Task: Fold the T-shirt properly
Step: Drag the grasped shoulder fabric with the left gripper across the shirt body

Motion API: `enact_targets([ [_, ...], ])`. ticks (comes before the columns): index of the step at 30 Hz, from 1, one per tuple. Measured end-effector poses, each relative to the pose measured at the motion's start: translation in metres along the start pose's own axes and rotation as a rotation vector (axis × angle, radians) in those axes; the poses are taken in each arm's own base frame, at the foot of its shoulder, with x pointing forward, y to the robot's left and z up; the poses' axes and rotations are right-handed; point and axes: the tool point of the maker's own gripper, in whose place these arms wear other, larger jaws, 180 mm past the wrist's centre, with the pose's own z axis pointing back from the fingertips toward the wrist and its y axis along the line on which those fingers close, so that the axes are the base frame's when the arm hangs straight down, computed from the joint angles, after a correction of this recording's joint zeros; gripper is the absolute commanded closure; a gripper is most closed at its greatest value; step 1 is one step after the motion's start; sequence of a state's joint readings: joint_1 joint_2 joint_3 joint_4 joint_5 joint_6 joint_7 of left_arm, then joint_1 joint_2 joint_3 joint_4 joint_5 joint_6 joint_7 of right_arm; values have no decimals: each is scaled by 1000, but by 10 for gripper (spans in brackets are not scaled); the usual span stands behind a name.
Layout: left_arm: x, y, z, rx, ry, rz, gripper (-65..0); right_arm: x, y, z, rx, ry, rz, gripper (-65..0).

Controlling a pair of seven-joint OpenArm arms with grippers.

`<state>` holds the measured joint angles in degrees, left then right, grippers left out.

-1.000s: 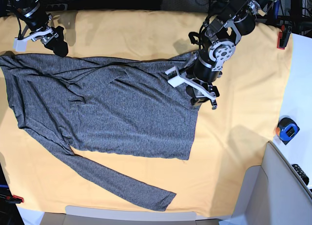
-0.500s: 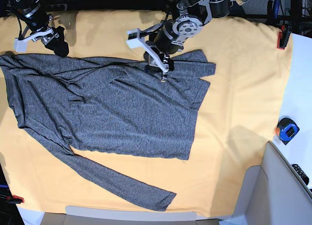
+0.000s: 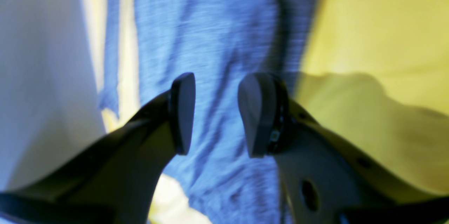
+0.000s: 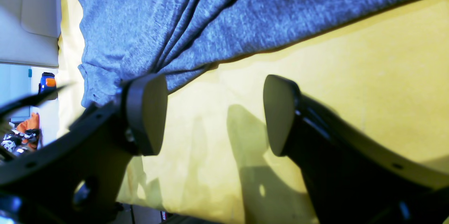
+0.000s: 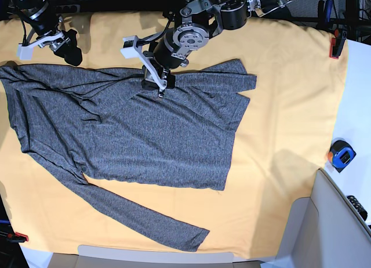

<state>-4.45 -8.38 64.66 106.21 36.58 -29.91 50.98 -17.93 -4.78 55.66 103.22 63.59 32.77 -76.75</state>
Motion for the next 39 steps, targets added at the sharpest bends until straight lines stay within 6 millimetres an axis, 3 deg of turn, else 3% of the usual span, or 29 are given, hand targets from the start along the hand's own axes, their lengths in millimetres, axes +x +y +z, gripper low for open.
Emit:
enact_targets([
  [9,5,-18,-14,-76,-4,39,-233,-2,0,1,-1,7,-1,-423],
  [12,9,-15,-14,-85,-25,55,-233,-2,-1,1,-2,7,-1,-423],
  [15,2,-12,-21,-80,0,49,-233,-4,-1,2,-4,10,-3,-423],
  [22,-10,-30,-31,-130,39,41,-228,-4,-1,2,-4,10,-3,-423],
  [24,-9,-29,-31,-129,33,42,-199,-4,-1,2,-4,10,-3,-423],
  [31,-7,-29,-31,-129,25,43,-2,-4,-1,2,-4,10,-3,-423],
  [39,-11,-15,-33,-100,37,30,0,-4,-1,2,-4,10,-3,-423],
])
